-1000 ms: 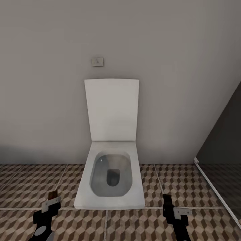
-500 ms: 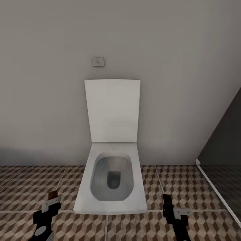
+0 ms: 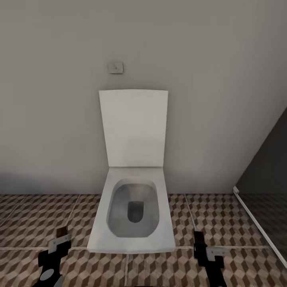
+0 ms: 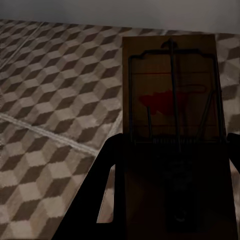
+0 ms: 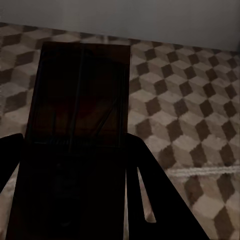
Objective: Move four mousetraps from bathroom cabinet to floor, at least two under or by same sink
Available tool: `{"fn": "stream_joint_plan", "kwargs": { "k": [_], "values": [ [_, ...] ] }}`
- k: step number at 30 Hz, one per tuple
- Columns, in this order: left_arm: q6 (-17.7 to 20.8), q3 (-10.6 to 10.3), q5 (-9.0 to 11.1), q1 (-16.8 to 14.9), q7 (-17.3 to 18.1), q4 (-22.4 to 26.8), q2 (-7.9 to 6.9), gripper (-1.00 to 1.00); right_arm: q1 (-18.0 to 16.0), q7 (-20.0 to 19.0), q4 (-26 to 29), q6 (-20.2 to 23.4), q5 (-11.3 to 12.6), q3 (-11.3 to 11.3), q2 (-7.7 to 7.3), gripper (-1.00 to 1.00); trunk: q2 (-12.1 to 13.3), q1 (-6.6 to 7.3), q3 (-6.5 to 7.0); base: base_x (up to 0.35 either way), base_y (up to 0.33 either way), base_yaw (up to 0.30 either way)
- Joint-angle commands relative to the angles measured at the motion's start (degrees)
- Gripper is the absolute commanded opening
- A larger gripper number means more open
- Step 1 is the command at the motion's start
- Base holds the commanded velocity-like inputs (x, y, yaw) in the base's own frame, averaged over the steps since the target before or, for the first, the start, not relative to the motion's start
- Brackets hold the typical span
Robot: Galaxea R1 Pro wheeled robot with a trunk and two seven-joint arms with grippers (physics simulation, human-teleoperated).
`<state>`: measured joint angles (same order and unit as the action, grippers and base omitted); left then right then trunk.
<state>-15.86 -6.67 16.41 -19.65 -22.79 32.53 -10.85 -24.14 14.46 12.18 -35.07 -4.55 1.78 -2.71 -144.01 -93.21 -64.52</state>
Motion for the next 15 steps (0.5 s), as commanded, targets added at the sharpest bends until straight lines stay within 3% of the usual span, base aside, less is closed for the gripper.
{"fn": "stream_joint_plan", "kwargs": {
  "k": [1,15],
  "values": [
    [-0.29,-0.46,0.48,-0.04,-0.52,-0.01,-0.52,-1.0,-0.03,0.34,-0.05,-0.08,-1.48,0.11,-0.01,-1.0,-0.04,-0.01,-0.28,0.0,0.0,0.0],
    [-0.66,-0.36,0.31,-0.04,-0.93,-0.01,-1.25,-1.0,-0.03,0.35,-0.1,-0.19,-2.5,0.07,-0.01,-1.0,-0.22,-0.37,-3.38,0.0,0.0,0.0]
  ]
}}
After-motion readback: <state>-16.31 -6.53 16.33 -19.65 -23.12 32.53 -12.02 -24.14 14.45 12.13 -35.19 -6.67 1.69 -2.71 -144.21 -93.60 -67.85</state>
